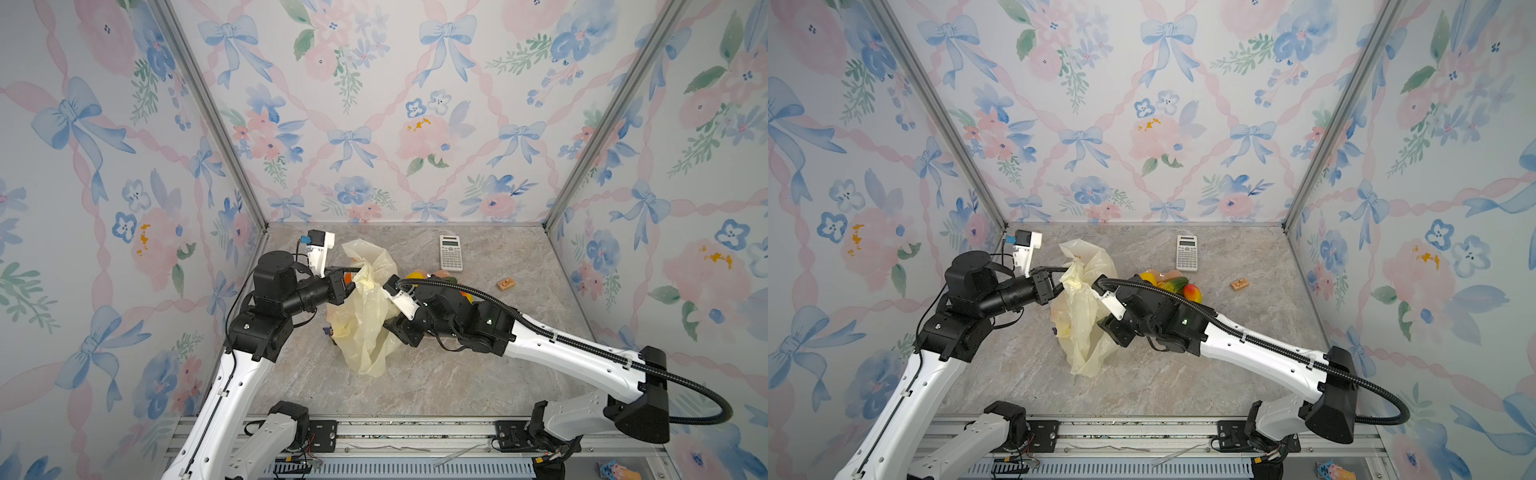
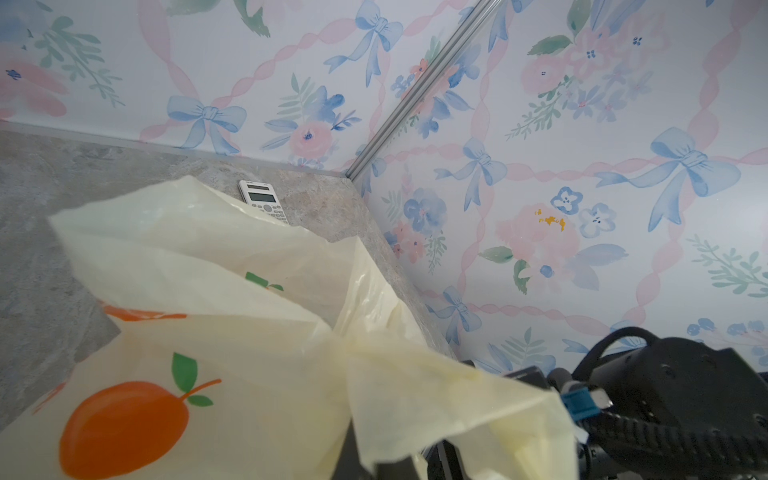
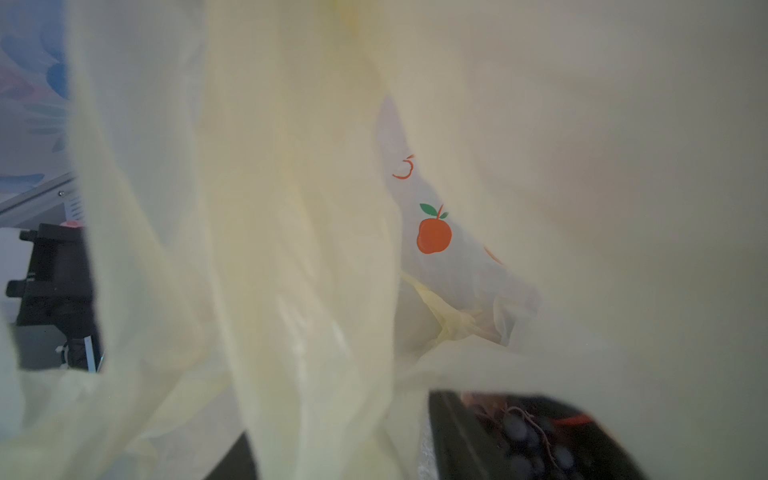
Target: Place the fruits into the plastic bag
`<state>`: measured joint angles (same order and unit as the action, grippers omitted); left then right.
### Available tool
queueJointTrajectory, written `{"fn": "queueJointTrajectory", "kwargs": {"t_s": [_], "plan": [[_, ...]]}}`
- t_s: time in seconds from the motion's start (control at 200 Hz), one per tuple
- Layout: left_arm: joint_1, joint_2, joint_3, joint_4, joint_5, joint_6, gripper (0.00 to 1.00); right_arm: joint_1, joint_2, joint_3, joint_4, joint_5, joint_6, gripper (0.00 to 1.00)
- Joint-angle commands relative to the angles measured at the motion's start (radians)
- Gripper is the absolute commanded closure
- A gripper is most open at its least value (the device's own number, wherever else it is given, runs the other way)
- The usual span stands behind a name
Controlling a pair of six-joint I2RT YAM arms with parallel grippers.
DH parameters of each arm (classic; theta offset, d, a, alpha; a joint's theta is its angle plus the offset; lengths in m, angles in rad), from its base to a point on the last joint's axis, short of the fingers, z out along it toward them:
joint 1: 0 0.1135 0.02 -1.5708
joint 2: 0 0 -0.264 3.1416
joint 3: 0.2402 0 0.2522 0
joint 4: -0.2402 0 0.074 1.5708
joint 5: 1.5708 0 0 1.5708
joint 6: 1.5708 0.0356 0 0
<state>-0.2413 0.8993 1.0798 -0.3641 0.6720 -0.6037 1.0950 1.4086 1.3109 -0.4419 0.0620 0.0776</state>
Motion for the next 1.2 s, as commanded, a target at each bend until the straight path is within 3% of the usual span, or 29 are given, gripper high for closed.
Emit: {"fn": "queueJointTrajectory", "kwargs": {"t_s": [0.0, 0.17, 0.305, 0.405, 0.48, 0.61, 0.87, 1.195], "plan": [[0.025, -0.01, -0.014, 0.016, 0.021, 0.013, 1.0, 0.006, -0.059, -0.008, 0.043, 0.094, 0.018, 0.87], [0.101, -0.024, -0.024, -0.017, 0.039, 0.051, 1.0, -0.081, -0.231, -0.165, 0.113, 0.09, 0.142, 0.99], [0.136, -0.033, -0.059, -0.03, 0.044, 0.068, 1.0, -0.19, -0.365, -0.292, 0.189, -0.028, 0.251, 1.0], [0.139, -0.033, -0.072, -0.028, 0.062, 0.064, 1.0, -0.207, -0.384, -0.316, 0.203, -0.076, 0.276, 1.0], [0.139, -0.043, -0.068, -0.029, 0.064, 0.044, 0.6, -0.198, -0.375, -0.31, 0.201, -0.089, 0.281, 1.0], [0.136, -0.088, -0.079, -0.03, 0.066, -0.034, 0.36, -0.145, -0.353, -0.298, 0.213, -0.057, 0.275, 1.0], [0.135, -0.348, -0.216, -0.03, -0.1, -0.438, 0.22, -0.083, -0.314, -0.269, 0.22, 0.048, 0.287, 1.0], [0.134, -0.363, -0.107, -0.084, -0.06, -0.583, 0.09, -0.034, -0.303, -0.276, 0.262, 0.074, 0.288, 1.0]]}}
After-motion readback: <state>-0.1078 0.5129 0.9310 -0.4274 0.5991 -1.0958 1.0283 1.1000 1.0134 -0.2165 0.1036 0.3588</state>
